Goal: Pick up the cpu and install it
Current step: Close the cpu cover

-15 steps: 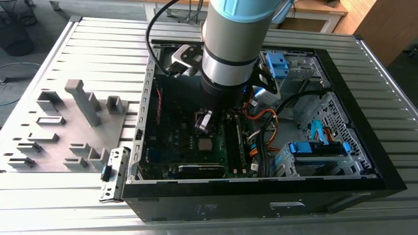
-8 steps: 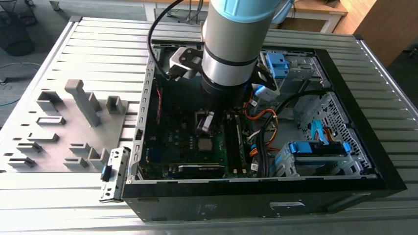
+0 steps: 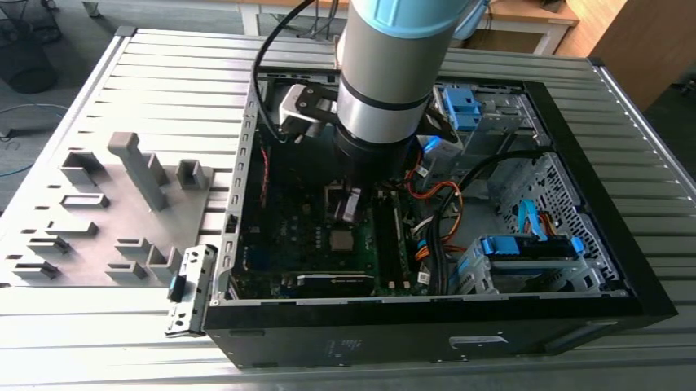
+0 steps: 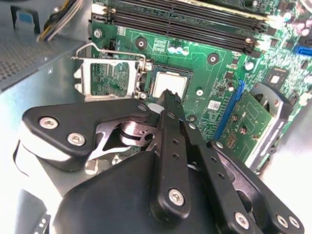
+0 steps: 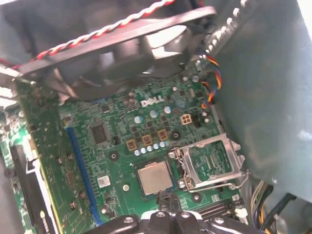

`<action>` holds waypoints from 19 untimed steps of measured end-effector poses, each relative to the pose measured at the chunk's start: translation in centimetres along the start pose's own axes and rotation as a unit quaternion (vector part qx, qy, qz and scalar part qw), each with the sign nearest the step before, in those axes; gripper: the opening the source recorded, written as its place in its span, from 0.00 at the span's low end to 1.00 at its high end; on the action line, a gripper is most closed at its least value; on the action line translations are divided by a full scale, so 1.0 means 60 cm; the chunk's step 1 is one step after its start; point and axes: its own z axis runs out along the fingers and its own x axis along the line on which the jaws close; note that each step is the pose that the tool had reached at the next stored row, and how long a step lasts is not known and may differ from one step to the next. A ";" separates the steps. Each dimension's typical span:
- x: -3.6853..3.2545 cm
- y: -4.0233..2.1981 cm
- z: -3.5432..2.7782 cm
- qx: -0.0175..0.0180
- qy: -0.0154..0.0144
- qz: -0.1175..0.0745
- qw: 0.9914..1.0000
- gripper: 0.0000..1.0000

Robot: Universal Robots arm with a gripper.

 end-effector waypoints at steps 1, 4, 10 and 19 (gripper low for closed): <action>0.000 0.000 0.000 0.000 0.000 -0.009 1.000 0.11; 0.000 0.000 0.001 -0.001 0.002 -0.035 0.999 0.11; 0.000 0.000 0.001 -0.002 0.003 -0.066 0.998 0.11; -0.002 -0.003 0.003 -0.003 0.000 -0.060 0.998 0.11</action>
